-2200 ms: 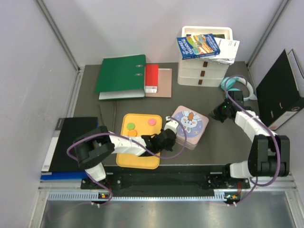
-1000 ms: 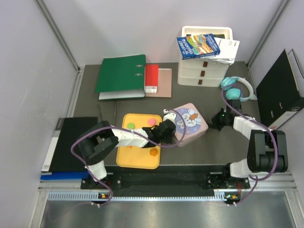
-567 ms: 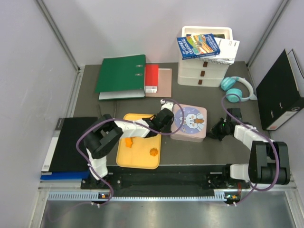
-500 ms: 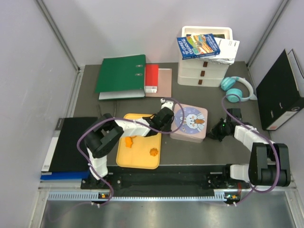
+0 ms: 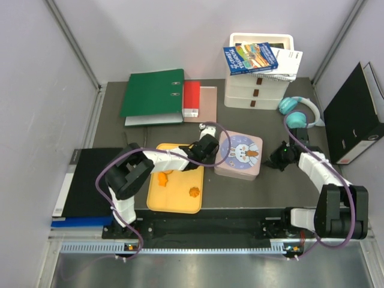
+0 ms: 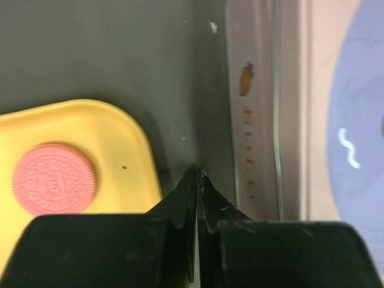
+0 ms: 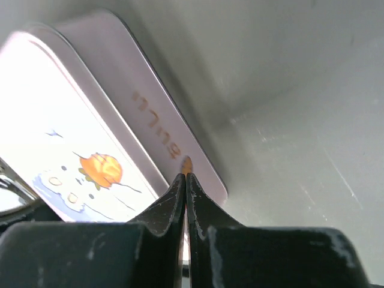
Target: Pack the cookies
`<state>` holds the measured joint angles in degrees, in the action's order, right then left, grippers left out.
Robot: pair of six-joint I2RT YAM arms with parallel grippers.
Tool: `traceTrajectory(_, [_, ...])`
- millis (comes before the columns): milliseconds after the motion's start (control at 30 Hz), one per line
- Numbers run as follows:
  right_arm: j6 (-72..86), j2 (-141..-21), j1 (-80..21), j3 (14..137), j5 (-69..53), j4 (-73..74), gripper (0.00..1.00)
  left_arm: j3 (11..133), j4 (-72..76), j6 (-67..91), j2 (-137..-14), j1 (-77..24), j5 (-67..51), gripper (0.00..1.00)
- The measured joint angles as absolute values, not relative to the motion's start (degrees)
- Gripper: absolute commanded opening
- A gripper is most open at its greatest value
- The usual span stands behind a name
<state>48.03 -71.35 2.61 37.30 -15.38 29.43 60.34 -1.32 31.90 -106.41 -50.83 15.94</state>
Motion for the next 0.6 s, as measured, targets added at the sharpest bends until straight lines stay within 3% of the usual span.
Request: traceTrajectory(600, [53.2, -84.7, 5.1, 41.5, -16.9, 20.3, 0.0, 54.9, -1.7, 36.0, -101.8, -49.6, 9.2, 0.0])
